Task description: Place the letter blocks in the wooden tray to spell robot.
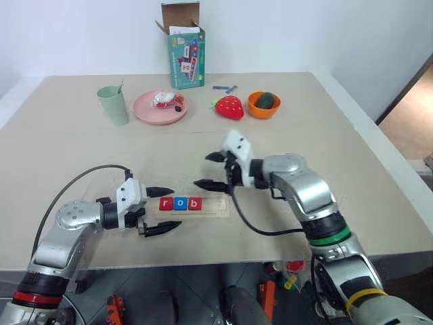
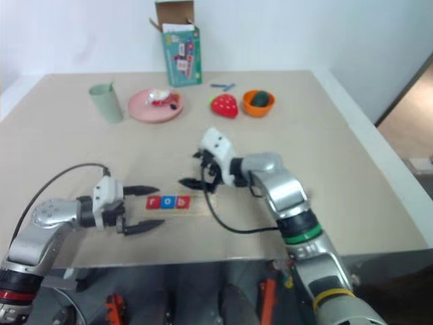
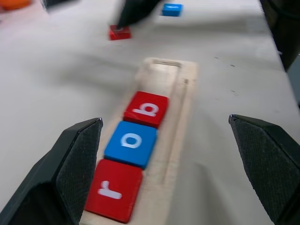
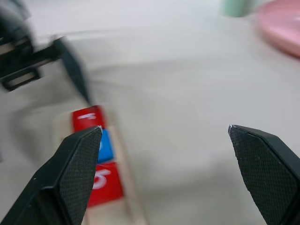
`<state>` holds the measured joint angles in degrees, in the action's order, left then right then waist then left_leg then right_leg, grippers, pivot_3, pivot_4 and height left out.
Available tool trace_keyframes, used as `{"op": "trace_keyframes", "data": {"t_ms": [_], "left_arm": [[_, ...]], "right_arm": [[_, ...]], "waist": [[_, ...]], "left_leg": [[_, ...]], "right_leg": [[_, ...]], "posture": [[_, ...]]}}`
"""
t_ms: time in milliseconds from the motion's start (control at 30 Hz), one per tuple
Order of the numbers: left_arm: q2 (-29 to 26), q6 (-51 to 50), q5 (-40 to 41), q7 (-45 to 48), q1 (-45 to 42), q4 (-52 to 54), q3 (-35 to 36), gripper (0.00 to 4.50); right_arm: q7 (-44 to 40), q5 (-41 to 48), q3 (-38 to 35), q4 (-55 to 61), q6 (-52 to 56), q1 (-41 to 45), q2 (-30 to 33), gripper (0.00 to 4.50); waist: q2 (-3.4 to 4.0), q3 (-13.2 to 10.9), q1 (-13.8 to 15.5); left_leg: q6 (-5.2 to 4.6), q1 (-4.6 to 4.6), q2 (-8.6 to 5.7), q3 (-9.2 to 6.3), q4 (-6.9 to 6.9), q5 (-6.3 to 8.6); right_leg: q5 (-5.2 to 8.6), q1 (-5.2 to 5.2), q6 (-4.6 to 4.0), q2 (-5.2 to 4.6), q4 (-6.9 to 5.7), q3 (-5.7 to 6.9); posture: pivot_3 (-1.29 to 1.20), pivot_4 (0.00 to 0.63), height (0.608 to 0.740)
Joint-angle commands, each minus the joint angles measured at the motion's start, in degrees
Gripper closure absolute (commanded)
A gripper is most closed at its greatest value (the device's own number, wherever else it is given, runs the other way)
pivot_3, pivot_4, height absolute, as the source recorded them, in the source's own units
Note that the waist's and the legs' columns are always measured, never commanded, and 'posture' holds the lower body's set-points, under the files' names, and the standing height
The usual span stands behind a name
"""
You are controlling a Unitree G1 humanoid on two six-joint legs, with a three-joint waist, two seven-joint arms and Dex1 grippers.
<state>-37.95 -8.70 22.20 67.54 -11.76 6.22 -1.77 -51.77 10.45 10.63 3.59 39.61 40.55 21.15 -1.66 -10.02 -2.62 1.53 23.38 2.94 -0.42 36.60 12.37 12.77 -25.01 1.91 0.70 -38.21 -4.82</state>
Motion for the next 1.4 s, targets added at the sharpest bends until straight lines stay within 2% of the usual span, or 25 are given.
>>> {"op": "trace_keyframes", "data": {"t_ms": [33,233,433,567,733,1033,1300,1333,1400], "left_arm": [[-1.04,-1.57,1.64,2.90,-2.67,3.02,-1.55,0.00],[-1.07,-4.21,2.19,5.07,-5.52,4.06,-3.67,0.00],[0.30,-2.50,0.81,4.80,-7.61,2.34,-5.10,0.00],[2.58,-3.13,1.52,2.85,-8.54,2.31,-4.51,0.00],[5.12,-4.51,2.56,-0.40,-8.29,3.32,-3.61,0.00],[8.37,-6.05,3.58,-7.29,-7.93,4.34,-2.22,0.00],[8.14,-5.64,3.44,-8.33,-7.51,4.97,-2.44,0.00],[8.01,-5.50,3.33,-8.33,-7.38,5.04,-2.49,0.00],[7.85,-5.23,3.13,-8.32,-7.16,5.07,-2.55,0.00]], "right_arm": [[4.90,1.49,-7.29,6.09,0.55,-3.66,2.66,0.03],[15.52,-0.15,-11.98,10.52,4.29,-7.65,3.81,0.03],[27.11,-1.81,-9.96,15.69,8.20,-11.52,-3.21,0.03],[32.77,-3.45,-8.87,14.96,8.40,-13.29,-7.12,0.03],[35.92,-5.16,-8.41,12.16,6.61,-14.82,-7.97,0.03],[35.74,-5.01,-7.32,7.52,3.93,-16.86,-8.59,0.03],[35.01,-4.61,-7.52,3.50,1.91,-16.15,-8.38,0.03],[35.11,-4.69,-7.55,3.11,1.73,-16.14,-8.38,0.55],[35.11,-4.67,-7.59,2.71,1.42,-16.16,-8.41,1.22]], "waist": [[-0.01,-0.01,-0.04],[-0.01,-0.01,-0.54],[-0.01,-0.01,-0.70],[-0.01,-0.01,-0.63],[-0.01,-0.01,-0.46],[-0.02,-0.01,-0.48],[-0.02,0.00,-0.48],[-0.02,0.00,-0.48],[-0.02,0.00,-0.48]], "left_leg": [[0.00,0.02,-0.01,-0.01,0.00,0.00],[0.00,-0.05,-0.01,0.03,-0.02,0.00],[-0.01,-0.07,0.05,-0.03,-0.10,0.00],[0.00,-0.02,0.02,0.01,-0.05,0.00],[0.00,-0.01,-0.03,0.02,-0.02,0.00],[0.00,-0.02,-0.01,0.01,-0.05,0.00],[-0.01,-0.05,-0.01,0.01,-0.03,-0.01],[-0.01,-0.05,-0.01,0.01,-0.03,-0.01],[-0.01,-0.06,-0.01,0.01,-0.03,-0.01]], "right_leg": [[0.00,0.00,0.01,-0.01,0.01,0.01],[-0.03,-0.02,-0.02,0.03,-0.01,-0.07],[-0.01,-0.03,-0.06,0.12,-0.03,-0.05],[-0.01,-0.02,-0.02,0.06,-0.01,-0.07],[-0.02,-0.01,0.02,0.02,0.00,-0.08],[-0.02,-0.01,0.01,0.04,-0.01,-0.08],[-0.03,0.02,0.02,0.04,-0.01,-0.09],[-0.03,0.02,0.02,0.05,-0.01,-0.08],[-0.03,0.03,0.02,0.04,-0.01,-0.08]], "posture": [[0.00,0.150,0.740],[0.00,0.150,0.740],[0.00,0.150,0.740],[0.00,0.150,0.740],[0.00,0.150,0.740],[0.00,0.150,0.740],[0.00,0.150,0.740],[0.00,0.150,0.740],[0.00,0.150,0.740]]}}
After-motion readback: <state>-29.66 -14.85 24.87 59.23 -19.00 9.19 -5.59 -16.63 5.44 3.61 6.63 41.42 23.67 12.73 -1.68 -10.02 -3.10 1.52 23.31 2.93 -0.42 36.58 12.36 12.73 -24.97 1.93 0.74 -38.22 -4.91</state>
